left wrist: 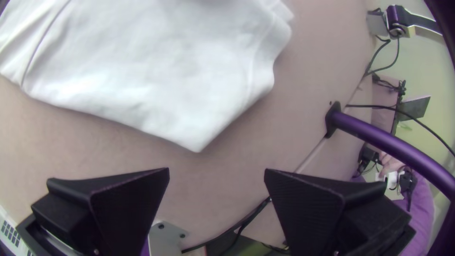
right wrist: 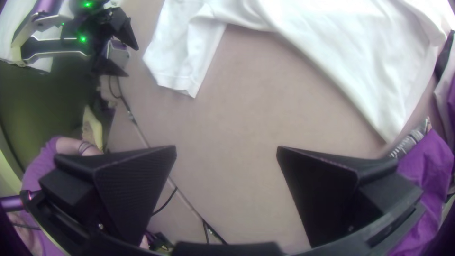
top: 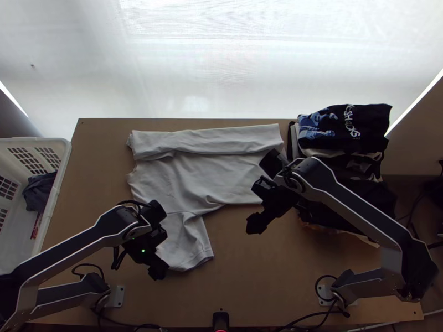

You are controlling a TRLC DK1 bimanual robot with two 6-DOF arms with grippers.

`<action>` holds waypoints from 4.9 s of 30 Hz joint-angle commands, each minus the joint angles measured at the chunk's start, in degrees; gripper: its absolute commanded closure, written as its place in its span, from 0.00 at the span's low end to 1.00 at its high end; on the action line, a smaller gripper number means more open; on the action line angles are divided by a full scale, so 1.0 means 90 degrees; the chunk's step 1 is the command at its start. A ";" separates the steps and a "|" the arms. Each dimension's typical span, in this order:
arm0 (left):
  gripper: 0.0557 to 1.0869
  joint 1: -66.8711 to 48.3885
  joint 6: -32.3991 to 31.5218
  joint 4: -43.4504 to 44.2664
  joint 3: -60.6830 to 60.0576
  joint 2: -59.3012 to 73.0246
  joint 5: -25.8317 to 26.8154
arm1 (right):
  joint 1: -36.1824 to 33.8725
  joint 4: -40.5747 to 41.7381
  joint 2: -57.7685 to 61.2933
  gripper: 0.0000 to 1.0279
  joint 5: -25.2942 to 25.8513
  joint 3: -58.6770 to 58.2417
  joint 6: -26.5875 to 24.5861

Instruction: Fold the t-shirt

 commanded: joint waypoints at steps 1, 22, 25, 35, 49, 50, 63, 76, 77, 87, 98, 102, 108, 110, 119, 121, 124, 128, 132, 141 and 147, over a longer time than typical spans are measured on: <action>0.05 -0.0027 0.0152 0.0059 -0.0108 0.0484 -0.0006 | -0.0222 -0.0124 -0.0122 0.04 -0.0007 -0.0057 -0.0093; 0.64 0.0061 -0.0785 0.1514 -0.0098 0.1099 0.0014 | -0.0232 -0.0134 -0.0132 0.04 0.0003 -0.0067 -0.0112; 0.96 0.0256 -0.1088 0.2002 -0.0225 0.0864 -0.0123 | -0.0261 -0.0134 -0.0142 0.04 0.0003 -0.0048 -0.0122; 0.96 0.0490 -0.0893 0.2402 -0.0098 -0.0376 -0.0348 | -0.0505 -0.0153 -0.0152 0.04 0.0003 -0.0077 -0.0239; 0.96 0.2483 0.0260 0.0205 0.1347 0.0747 0.1664 | -0.0495 -0.0153 -0.0025 0.04 -0.0007 -0.0136 -0.0298; 0.96 0.2600 0.0318 0.0078 0.1474 0.0923 0.1713 | -0.0486 -0.0153 -0.0035 0.04 -0.0007 -0.0175 -0.0298; 0.96 0.3869 0.0758 -0.1143 0.3251 0.3072 0.2338 | -0.0427 -0.0153 -0.0191 0.04 0.0003 -0.0516 -0.0269; 0.96 0.4621 0.0767 -0.1504 0.4628 0.4068 0.2211 | -0.0417 -0.0153 -0.0279 0.04 0.0003 -0.0575 -0.0259; 0.96 0.4641 0.0767 -0.1494 0.4628 0.4116 0.2152 | -0.0417 -0.0153 -0.0288 0.04 0.0003 -0.0575 -0.0249; 0.96 0.4660 0.0308 -0.0830 0.4628 0.4585 0.1391 | -0.0368 -0.0153 -0.0376 0.04 0.0003 -0.0585 -0.0210; 0.04 0.4641 0.0299 -0.0752 0.5087 0.4116 0.0463 | -0.0134 -0.0143 -0.0552 0.04 -0.0007 -0.0897 -0.0112; 0.04 0.4680 0.0318 -0.0850 0.4687 0.3032 -0.0026 | -0.0046 -0.0075 -0.0572 0.04 -0.0007 -0.0956 -0.0044; 0.04 0.4602 0.0435 -0.0410 0.2870 0.1197 -0.1588 | -0.0115 0.0091 -0.0533 0.04 0.0003 -0.0897 -0.0044; 0.04 0.4621 0.0377 -0.0439 0.2333 0.0894 -0.1568 | -0.0105 0.0140 -0.0503 0.04 -0.0007 -0.0858 -0.0034; 0.04 0.3850 -0.0365 0.0869 0.0615 0.0728 -0.0397 | 0.0032 0.0208 -0.0464 0.04 -0.0007 -0.0741 0.0073; 0.05 0.3645 -0.0483 0.1240 0.0556 0.0904 -0.0328 | 0.0032 0.0208 -0.0513 0.04 0.0003 -0.0770 0.0102; 0.05 0.3401 -0.0590 0.1533 0.0595 0.1167 -0.0289 | 0.0012 0.0140 -0.0621 0.04 0.0003 -0.0809 0.0102; 0.05 0.3440 -0.0649 0.1719 0.0673 0.1587 -0.0328 | -0.0085 0.0091 -0.0835 0.04 0.0003 -0.0907 0.0102; 0.05 0.3635 -0.0522 0.1836 0.0693 0.1763 -0.0416 | -0.0281 0.0081 -0.0992 0.04 0.0003 -0.1034 0.0083; 0.05 0.4035 -0.0121 0.1963 0.0751 0.2075 -0.0406 | -0.0320 0.0081 -0.0972 0.04 0.0003 -0.1122 0.0083; 0.05 0.4201 -0.0160 0.2051 0.0898 0.2173 -0.0289 | -0.0310 0.0081 -0.0874 0.04 0.0003 -0.1112 0.0054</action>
